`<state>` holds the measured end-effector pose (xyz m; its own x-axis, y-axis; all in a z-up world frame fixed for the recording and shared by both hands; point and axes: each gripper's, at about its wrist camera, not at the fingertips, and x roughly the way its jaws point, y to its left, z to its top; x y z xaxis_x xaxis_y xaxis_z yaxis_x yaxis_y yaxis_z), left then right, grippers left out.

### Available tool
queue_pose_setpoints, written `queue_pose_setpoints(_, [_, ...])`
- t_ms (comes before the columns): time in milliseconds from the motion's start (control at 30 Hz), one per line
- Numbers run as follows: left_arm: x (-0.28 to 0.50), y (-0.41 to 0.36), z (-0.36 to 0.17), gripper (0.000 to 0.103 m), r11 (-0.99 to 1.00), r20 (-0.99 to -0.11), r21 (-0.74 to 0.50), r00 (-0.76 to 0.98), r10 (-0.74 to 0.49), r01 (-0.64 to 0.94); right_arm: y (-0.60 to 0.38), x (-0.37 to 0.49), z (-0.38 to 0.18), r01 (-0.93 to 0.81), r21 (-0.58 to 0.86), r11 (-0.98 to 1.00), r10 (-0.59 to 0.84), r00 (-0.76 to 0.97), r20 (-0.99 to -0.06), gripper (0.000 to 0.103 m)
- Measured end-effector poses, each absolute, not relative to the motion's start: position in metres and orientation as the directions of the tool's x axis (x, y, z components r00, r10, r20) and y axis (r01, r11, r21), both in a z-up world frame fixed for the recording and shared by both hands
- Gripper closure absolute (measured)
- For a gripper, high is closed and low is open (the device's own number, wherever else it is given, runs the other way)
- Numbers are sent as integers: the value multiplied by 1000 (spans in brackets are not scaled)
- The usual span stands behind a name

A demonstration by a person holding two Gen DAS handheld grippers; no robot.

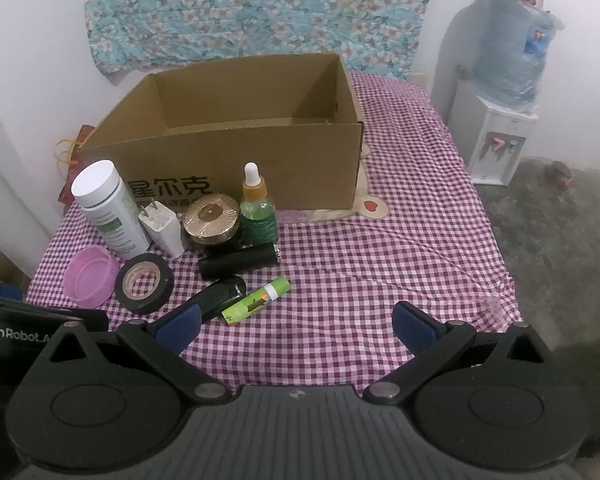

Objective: Organize rigid objects

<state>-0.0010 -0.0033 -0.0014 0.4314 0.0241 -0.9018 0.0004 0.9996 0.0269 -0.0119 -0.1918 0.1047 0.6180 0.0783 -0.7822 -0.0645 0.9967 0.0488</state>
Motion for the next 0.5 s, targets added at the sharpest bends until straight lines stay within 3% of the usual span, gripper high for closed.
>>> queue_pose_setpoints(500, [-2, -2, -2, 0, 1000, -902, 28, 432, 25, 0, -190, -12, 106, -78, 56, 995, 92, 614, -784, 0])
